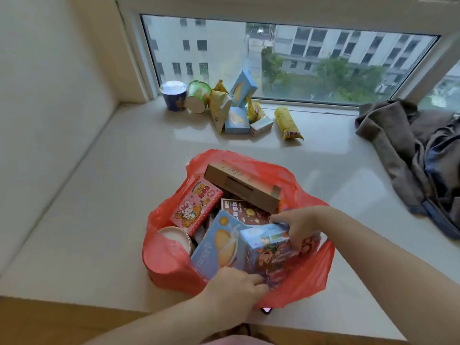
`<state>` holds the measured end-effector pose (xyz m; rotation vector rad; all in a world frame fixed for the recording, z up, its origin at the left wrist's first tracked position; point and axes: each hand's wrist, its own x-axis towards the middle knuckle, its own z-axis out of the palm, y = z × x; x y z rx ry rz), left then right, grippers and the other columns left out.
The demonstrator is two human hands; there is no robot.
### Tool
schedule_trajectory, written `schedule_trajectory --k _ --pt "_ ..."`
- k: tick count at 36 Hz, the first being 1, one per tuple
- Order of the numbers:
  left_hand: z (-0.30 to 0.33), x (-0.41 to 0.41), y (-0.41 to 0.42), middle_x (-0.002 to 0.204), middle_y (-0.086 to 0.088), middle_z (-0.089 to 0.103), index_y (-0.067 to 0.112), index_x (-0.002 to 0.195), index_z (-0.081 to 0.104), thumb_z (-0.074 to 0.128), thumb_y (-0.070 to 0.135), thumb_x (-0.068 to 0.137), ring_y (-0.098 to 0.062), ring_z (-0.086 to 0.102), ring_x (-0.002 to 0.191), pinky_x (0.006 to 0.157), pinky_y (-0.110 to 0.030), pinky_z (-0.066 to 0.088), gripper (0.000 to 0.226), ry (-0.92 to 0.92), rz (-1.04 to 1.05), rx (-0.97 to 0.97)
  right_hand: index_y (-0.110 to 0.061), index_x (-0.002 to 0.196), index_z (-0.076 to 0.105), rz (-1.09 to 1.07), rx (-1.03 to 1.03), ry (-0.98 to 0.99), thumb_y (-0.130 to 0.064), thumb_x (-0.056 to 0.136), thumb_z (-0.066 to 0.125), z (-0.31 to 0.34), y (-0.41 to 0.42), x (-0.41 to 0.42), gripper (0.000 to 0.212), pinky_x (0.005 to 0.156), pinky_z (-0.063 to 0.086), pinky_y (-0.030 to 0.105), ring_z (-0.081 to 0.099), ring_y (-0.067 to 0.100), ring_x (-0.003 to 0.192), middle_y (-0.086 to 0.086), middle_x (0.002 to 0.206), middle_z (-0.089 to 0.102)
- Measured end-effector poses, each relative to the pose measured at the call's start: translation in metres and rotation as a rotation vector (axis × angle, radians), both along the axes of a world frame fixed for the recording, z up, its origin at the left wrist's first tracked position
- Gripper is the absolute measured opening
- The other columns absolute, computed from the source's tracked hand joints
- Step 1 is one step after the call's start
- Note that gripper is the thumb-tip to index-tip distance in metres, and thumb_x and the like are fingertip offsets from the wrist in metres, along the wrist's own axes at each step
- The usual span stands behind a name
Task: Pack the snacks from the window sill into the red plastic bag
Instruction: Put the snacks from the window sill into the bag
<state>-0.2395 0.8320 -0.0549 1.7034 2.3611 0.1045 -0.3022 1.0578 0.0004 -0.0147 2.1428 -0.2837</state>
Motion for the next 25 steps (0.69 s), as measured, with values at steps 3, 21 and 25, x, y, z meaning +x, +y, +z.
schedule_trajectory --k 3,21,25 --pt "0.004 -0.002 0.0 0.058 0.012 0.053 0.028 0.063 0.055 0.077 0.029 0.039 -0.007 0.052 0.041 0.033 -0.016 0.023 0.033 0.021 0.063 0.049 -0.023 0.131 0.043 0.249 0.213 0.046 -0.014 0.073 0.069 -0.008 -0.019 0.008 0.064 0.079 0.041 0.029 0.053 0.025 0.111 0.005 0.127 0.052" --pt "0.003 -0.032 0.014 0.119 0.003 0.06 0.024 0.117 0.057 0.037 0.024 0.095 -0.027 0.057 0.104 0.078 -0.036 0.047 0.029 -0.098 0.545 -0.034 -0.03 0.125 0.058 0.201 0.12 0.382 -0.048 0.067 0.077 -0.042 -0.006 -0.001 0.064 0.084 0.045 0.032 0.045 0.02 0.108 -0.001 0.116 0.047" --pt "-0.009 -0.042 0.018 0.119 0.002 0.06 0.025 0.117 0.058 0.039 0.027 0.097 -0.027 0.056 0.105 0.08 -0.035 0.044 0.027 -0.131 0.565 -0.092 -0.036 0.117 0.063 0.417 0.208 0.439 -0.053 0.076 0.066 -0.037 -0.004 0.0 0.045 0.072 0.031 0.029 0.044 0.019 0.107 -0.004 0.105 0.048"
